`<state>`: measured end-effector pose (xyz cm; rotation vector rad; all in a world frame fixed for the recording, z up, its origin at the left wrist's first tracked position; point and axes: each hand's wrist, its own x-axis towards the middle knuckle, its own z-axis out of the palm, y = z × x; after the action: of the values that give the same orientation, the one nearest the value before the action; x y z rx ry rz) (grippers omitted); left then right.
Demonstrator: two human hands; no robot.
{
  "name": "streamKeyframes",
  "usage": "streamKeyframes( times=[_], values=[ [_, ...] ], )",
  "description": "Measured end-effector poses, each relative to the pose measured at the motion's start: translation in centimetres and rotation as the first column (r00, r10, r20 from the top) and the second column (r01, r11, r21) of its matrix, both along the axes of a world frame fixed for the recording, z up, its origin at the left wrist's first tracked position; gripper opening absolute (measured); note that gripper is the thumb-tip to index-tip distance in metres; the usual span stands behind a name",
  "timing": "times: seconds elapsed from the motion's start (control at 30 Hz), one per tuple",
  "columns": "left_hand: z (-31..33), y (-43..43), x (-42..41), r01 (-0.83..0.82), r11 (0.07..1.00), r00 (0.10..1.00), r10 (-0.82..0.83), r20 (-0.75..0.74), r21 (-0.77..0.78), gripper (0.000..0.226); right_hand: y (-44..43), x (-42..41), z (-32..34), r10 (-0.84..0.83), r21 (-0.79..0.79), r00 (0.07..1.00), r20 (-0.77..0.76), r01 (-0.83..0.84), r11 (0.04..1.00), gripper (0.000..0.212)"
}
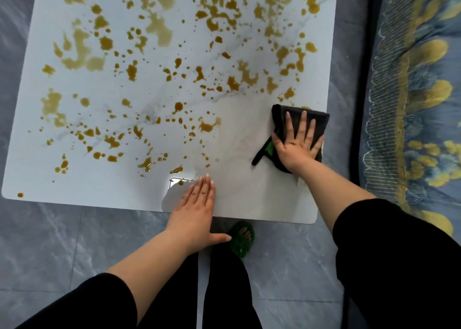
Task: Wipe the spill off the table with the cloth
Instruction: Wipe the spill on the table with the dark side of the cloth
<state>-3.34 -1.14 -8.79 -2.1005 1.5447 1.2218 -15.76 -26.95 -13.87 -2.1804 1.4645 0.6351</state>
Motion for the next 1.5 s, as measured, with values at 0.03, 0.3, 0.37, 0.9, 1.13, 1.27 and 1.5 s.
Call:
streamKeyframes(
  times=[0.03, 0.3, 0.37, 0.9, 1.13, 1.27, 1.5],
  values=[
    [0.0, 0.0, -0.1, -0.002, 1.0, 1.0, 0.002, 0.005, -0.002, 0.128, 0.6, -0.5, 0.0, 0.014, 0.005, 1.0, 0.008, -0.014, 1.0, 0.071],
    [0.8, -0.4, 0.1, -0.01, 1.0, 1.0, 0.01, -0.013, 0.016, 0.125, 7.9, -7.3, 1.2, 0.124, 0.176, 0.992, 0.009, -0.124, 0.977, 0.068],
    [0.8, -0.4, 0.3, 0.001, 1.0, 1.0, -0.001, -0.012, 0.017, 0.125, 5.3, -6.2, 1.0, 0.115, 0.141, 0.993, 0.014, -0.116, 0.983, 0.067],
    [0.4, -0.5, 0.1, 0.038, 0.999, 0.998, -0.039, 0.048, 0.008, 0.124, 4.9, -2.5, 0.6, 0.236, 0.071, 0.971, 0.03, -0.238, 0.969, 0.069],
    [0.5, -0.3, 0.5, 0.058, 0.998, 0.998, -0.057, 0.036, -0.018, 0.121, 11.5, -3.6, 1.7, 0.421, 0.184, 0.907, 0.017, -0.416, 0.89, 0.065],
    [0.1, -0.1, 0.7, 0.077, 0.997, 0.996, -0.076, 0.045, -0.023, 0.12, 8.8, 1.9, 1.6, 0.492, 0.138, 0.868, 0.069, -0.496, 0.857, 0.065],
    [0.4, 1.5, 1.2, 0.015, 0.991, 0.997, -0.005, 0.078, -0.136, 0.102, 8.8, 4.3, 1.7, 0.463, 0.145, 0.884, 0.055, -0.466, 0.873, 0.064]
  ],
)
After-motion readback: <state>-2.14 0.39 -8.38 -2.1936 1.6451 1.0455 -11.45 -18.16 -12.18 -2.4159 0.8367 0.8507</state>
